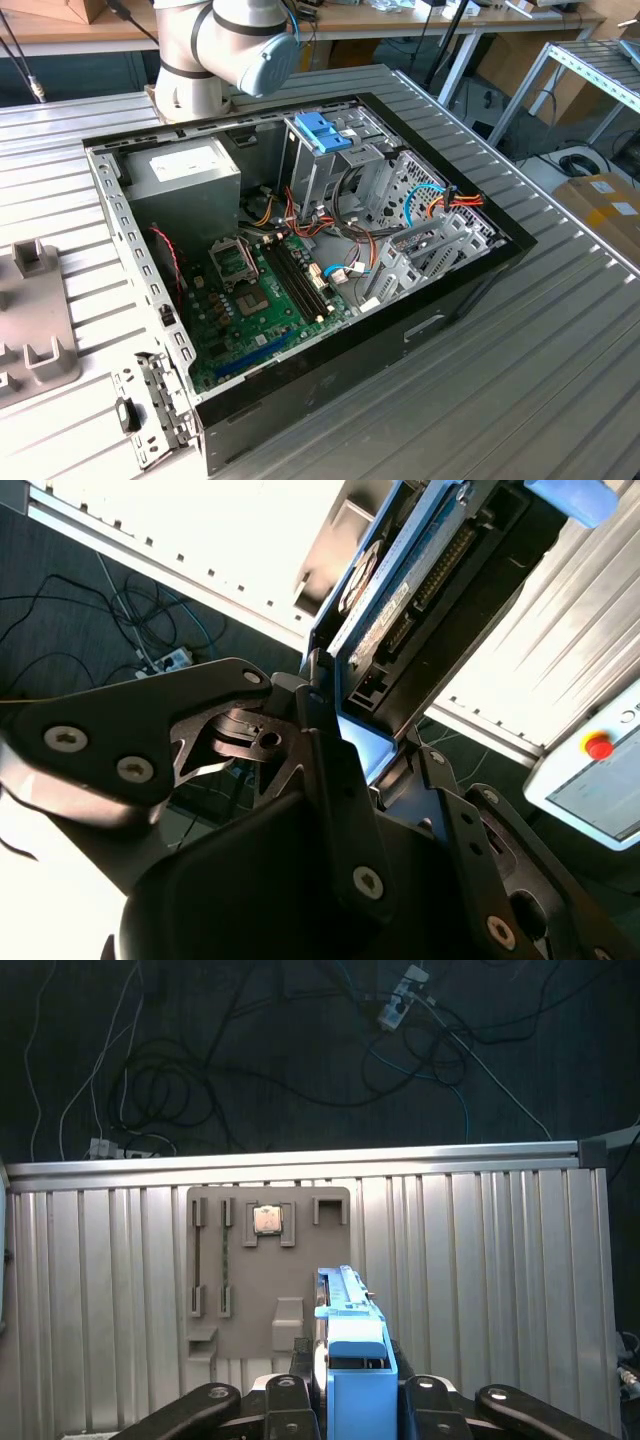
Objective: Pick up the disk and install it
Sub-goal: 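Pick up the disk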
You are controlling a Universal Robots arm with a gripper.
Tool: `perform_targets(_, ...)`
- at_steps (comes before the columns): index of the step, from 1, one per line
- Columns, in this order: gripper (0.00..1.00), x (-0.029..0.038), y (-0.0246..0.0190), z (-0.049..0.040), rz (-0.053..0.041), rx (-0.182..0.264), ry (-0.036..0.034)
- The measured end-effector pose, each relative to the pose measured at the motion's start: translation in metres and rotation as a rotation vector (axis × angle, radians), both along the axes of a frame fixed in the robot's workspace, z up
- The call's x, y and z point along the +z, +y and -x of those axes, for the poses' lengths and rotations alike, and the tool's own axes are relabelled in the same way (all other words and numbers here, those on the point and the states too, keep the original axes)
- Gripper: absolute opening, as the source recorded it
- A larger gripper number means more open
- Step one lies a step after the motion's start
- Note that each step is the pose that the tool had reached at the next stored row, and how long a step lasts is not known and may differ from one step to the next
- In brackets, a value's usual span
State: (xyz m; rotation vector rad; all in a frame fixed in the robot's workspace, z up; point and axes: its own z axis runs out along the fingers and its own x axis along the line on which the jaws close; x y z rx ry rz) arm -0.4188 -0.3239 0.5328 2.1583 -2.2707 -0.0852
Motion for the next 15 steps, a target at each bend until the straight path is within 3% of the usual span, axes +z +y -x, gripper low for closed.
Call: perform_targets(15, 0.37, 0.0000, 0.0000, -0.0071, 0.0000, 0.000, 0.0001)
